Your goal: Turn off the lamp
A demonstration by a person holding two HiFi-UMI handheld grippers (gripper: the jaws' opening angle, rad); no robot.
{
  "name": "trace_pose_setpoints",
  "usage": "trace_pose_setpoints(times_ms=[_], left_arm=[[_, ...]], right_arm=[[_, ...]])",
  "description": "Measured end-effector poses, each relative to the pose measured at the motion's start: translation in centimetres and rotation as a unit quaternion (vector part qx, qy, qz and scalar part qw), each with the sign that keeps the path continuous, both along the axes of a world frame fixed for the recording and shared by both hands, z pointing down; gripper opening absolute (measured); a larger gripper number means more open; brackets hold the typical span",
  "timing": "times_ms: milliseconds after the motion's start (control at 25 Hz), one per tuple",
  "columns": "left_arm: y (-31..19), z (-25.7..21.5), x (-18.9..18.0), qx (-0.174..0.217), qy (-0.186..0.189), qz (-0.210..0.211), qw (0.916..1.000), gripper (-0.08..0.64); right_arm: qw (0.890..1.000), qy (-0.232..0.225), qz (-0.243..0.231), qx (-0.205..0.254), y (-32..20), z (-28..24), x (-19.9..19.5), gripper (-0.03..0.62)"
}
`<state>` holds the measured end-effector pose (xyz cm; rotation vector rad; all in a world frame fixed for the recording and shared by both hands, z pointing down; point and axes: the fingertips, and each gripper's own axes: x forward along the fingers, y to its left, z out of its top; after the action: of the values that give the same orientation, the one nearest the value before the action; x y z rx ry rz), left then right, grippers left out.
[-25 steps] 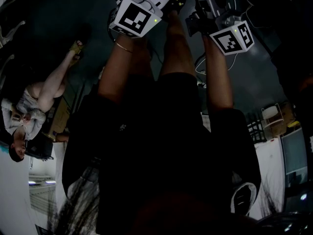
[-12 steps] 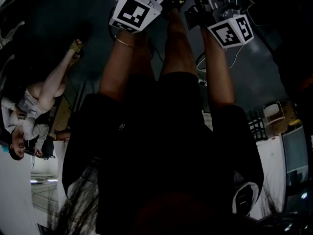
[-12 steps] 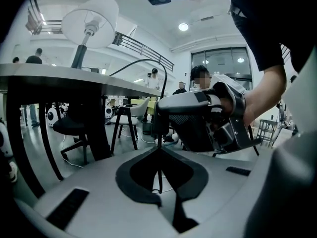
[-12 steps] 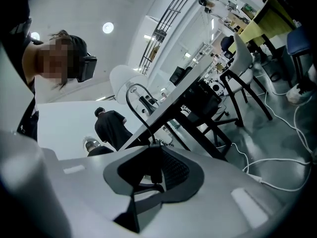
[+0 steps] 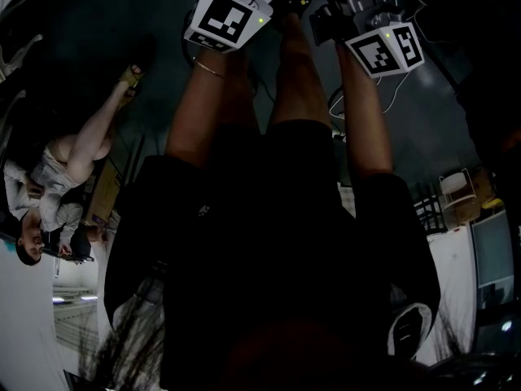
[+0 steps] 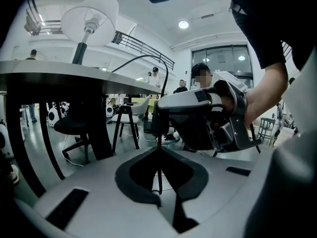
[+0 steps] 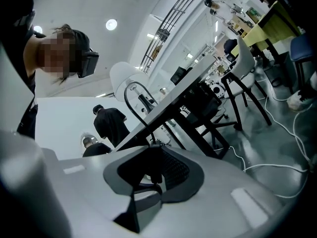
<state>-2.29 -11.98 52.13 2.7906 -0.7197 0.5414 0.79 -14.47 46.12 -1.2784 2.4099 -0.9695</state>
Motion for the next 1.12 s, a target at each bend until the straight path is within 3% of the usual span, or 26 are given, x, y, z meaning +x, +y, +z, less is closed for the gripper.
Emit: trace_pose_setpoints(times_ms=[840,1120], left_arm=[[-0.5,0.5,-0.2,-0.014,0.004,-0.031,0.9994,0.014],[-0.7,0.1,-0.7,-0.014,0.021,-0.047,0.9986,0.014]], right_arm=[[0.999,0.038,0.037,0.012,-1.0,0.4,-0.1,0.067],[0.997,0.048,0.064,0.010,-1.6,0.8,1.1,0.066]])
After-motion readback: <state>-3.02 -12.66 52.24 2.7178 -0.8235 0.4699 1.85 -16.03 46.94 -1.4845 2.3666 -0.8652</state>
